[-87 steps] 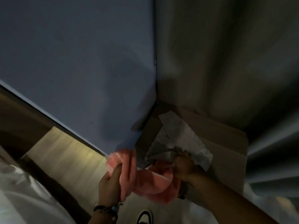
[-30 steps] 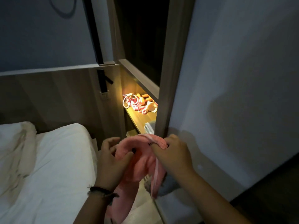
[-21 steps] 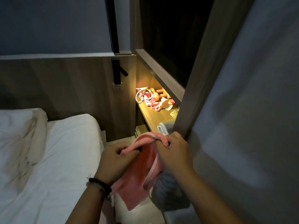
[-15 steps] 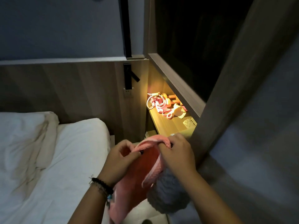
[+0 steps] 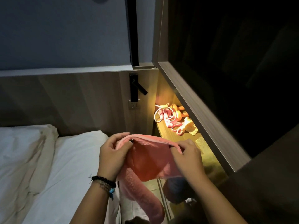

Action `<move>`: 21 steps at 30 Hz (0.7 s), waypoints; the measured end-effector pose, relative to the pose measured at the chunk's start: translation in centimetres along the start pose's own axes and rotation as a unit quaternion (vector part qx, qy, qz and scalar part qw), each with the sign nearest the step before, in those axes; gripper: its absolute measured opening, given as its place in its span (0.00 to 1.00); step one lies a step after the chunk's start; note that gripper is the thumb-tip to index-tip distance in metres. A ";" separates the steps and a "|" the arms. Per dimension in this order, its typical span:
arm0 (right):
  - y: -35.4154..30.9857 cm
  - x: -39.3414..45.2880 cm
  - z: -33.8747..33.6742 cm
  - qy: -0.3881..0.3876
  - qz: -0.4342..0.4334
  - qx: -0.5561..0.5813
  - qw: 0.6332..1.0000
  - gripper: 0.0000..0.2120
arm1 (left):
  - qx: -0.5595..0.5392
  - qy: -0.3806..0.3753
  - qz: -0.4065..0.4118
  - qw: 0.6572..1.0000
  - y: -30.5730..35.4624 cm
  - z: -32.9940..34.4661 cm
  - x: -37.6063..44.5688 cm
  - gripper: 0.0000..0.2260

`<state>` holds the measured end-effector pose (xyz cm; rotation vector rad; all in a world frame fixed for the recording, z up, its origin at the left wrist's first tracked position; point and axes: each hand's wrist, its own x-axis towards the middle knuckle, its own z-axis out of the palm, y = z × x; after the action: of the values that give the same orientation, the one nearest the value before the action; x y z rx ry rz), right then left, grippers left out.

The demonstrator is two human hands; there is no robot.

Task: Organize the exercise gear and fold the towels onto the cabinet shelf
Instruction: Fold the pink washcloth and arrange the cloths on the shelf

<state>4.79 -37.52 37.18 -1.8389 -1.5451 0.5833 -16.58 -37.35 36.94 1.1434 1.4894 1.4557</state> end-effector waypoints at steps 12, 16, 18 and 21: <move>-2.4 14.3 2.6 0.016 0.060 0.114 0.992 0.17 | 0.029 -0.209 0.066 0.975 -0.1 4.1 17.6 0.05; -3.0 17.6 3.5 0.017 0.098 0.171 0.980 0.18 | 0.024 -0.257 0.046 0.965 -0.4 7.0 22.7 0.08; -2.9 18.8 3.9 0.016 0.129 0.207 0.970 0.19 | 0.030 -0.253 0.034 0.966 -0.8 8.8 24.2 0.07; -2.8 20.8 4.1 0.002 0.146 0.222 0.964 0.17 | 0.006 -0.244 0.014 0.970 -1.4 11.1 25.9 0.08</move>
<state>4.17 -16.20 37.94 -1.7154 -1.0345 0.9748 -14.63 -9.18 36.59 1.4110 1.1404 1.0773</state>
